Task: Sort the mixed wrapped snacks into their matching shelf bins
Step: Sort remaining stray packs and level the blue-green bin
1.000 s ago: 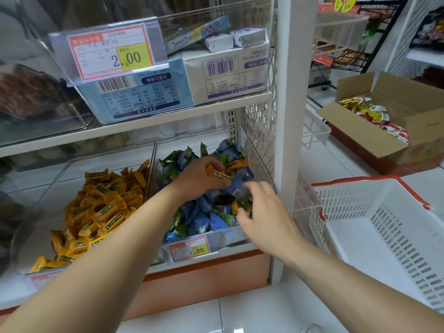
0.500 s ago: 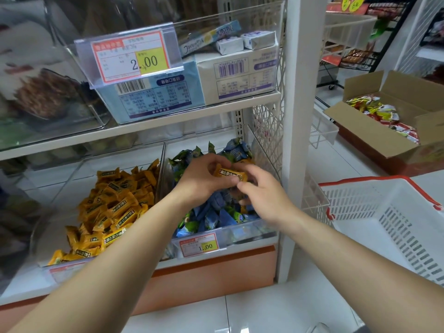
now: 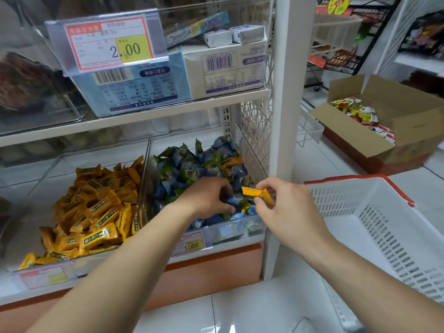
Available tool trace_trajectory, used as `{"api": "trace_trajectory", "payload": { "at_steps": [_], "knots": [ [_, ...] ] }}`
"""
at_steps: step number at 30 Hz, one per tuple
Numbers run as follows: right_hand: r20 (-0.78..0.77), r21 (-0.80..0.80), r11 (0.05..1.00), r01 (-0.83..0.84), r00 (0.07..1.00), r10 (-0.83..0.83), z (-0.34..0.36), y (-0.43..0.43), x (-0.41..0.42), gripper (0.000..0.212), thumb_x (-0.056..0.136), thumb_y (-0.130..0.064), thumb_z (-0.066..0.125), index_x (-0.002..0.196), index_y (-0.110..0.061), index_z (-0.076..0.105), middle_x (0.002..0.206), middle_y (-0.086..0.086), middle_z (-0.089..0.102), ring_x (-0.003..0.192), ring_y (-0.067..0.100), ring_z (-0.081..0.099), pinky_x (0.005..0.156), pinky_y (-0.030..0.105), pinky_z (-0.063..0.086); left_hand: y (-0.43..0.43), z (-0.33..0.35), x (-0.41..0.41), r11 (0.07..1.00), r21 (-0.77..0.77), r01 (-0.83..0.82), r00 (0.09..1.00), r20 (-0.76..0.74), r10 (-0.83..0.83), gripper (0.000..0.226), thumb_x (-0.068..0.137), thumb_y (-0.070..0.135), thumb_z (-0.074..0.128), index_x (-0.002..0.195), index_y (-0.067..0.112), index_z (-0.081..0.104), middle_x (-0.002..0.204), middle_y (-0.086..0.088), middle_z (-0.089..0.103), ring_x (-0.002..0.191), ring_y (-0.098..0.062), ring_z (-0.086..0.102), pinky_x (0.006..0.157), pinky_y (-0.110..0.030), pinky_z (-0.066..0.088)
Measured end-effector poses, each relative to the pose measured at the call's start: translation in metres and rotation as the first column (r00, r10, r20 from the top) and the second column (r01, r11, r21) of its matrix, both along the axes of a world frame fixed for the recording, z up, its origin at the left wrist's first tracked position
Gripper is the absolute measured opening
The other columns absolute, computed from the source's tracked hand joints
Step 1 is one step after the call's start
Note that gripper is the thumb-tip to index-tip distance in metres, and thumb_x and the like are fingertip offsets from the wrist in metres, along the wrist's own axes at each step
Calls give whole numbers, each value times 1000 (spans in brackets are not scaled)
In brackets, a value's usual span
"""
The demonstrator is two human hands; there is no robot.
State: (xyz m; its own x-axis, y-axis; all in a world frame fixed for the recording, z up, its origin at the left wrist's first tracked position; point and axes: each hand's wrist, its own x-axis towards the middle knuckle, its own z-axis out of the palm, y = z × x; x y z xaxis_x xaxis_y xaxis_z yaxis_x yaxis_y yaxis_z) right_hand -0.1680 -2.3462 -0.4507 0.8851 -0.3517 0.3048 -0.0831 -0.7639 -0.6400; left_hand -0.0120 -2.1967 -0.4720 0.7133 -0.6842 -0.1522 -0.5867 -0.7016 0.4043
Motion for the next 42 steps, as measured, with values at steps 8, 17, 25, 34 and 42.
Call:
{"api": "trace_trajectory", "payload": {
  "at_steps": [8, 17, 25, 34, 42],
  "knots": [
    [-50, 125, 991, 42, 998, -36, -4, -3, 0, 11, 82, -27, 73, 84, -32, 63, 60, -11, 62, 59, 1, 61, 52, 18, 48, -10, -1, 1, 998, -33, -55, 996, 74, 57, 38, 80, 30, 80, 112, 30, 61, 91, 14, 62, 85, -10, 59, 71, -28, 49],
    [10, 597, 802, -28, 1000, 28, -2, 3, 2, 25, 84, -10, 74, 94, -29, 62, 88, -5, 69, 69, 9, 73, 68, 34, 61, 26, 39, -15, 866, -459, -200, 978, -47, 201, 28, 85, 7, 73, 109, 21, 69, 99, 8, 71, 94, -5, 66, 85, -21, 54],
    [50, 766, 631, -125, 989, 136, 2, 23, 6, 31, 99, -4, 51, 103, -29, 68, 92, -7, 72, 85, 9, 72, 68, 27, 59, 64, 68, -61, 763, -638, -107, 971, -233, -58, 22, 83, 9, 78, 97, 25, 72, 98, 3, 74, 94, -14, 70, 85, -24, 54],
    [44, 865, 478, -155, 971, 235, 8, 10, -4, 22, 94, -9, 65, 115, -12, 63, 95, 9, 75, 83, 25, 75, 62, 30, 58, 30, 48, -66, 566, -794, -220, 938, -331, -100, 27, 84, 12, 76, 109, 22, 69, 102, -2, 75, 97, -20, 71, 81, -26, 56],
    [-73, 338, 940, 49, 997, -26, -14, -2, -4, 16, 87, -25, 72, 94, -35, 61, 82, -12, 70, 72, 4, 68, 66, 28, 57, -51, 15, 16, 960, -277, -48, 999, -33, 40, 31, 89, 27, 69, 120, 23, 64, 121, 4, 66, 112, -15, 61, 95, -32, 49]
  ]
}}
